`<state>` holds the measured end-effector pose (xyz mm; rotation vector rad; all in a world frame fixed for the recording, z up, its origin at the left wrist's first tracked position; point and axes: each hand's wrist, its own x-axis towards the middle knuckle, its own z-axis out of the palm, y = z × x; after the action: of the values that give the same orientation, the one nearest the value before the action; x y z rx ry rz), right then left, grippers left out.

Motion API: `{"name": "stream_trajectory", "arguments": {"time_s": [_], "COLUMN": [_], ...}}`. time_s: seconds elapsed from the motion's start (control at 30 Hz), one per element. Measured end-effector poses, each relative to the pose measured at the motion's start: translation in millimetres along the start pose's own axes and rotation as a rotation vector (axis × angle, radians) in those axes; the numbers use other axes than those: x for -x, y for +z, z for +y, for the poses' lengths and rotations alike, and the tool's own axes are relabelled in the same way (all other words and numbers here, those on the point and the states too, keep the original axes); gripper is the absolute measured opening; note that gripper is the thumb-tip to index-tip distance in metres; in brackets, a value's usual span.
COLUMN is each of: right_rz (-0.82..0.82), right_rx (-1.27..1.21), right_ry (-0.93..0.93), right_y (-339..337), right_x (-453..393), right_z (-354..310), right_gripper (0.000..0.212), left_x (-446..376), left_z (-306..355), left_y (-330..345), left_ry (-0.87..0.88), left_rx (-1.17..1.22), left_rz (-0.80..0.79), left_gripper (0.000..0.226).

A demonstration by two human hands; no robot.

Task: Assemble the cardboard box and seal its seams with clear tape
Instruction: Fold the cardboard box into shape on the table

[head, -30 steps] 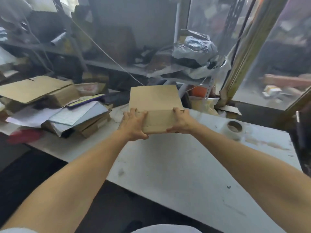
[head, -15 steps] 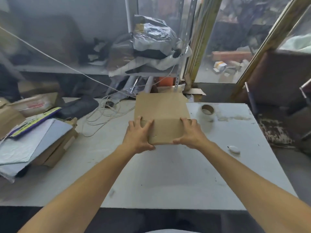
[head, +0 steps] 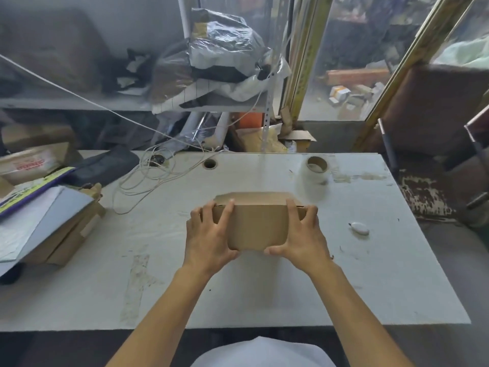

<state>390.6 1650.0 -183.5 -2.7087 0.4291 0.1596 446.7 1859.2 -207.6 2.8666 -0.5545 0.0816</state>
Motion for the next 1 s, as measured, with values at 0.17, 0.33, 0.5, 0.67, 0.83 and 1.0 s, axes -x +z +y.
{"name": "stream_trajectory", "arguments": {"time_s": [0.17,0.33,0.5,0.67,0.83,1.0], "right_rz": [0.049,0.077,0.019,0.131,0.175,0.075], "right_rx": [0.125,0.280,0.312,0.213,-0.039,-0.172], "right_ry": [-0.004,-0.140,-0.398,-0.472,-0.454,-0.512], "right_y": [-3,-9,-6,-5,-9,-16], "right_x": [7,0,-19,-29,-30,-25], "right_z": [2,0,-20,-30,-10,1], "right_gripper": [0.120,0.118,0.132,0.117,0.102,0.110], "left_x": [3,-11,-29,-41,-47,-50], "left_z": [4,0,6,9,-7,2], "left_y": [-3,-13,-28,-40,-51,-51], "left_ry": [0.046,0.141,0.226,0.283,0.282,0.403], "left_rx": [0.012,-0.004,-0.044,0.025,0.438,0.627], "left_rz": [0.102,0.098,0.017,0.003,-0.112,-0.096], "left_gripper": [0.109,0.105,0.109,0.118,0.121,0.104]}}
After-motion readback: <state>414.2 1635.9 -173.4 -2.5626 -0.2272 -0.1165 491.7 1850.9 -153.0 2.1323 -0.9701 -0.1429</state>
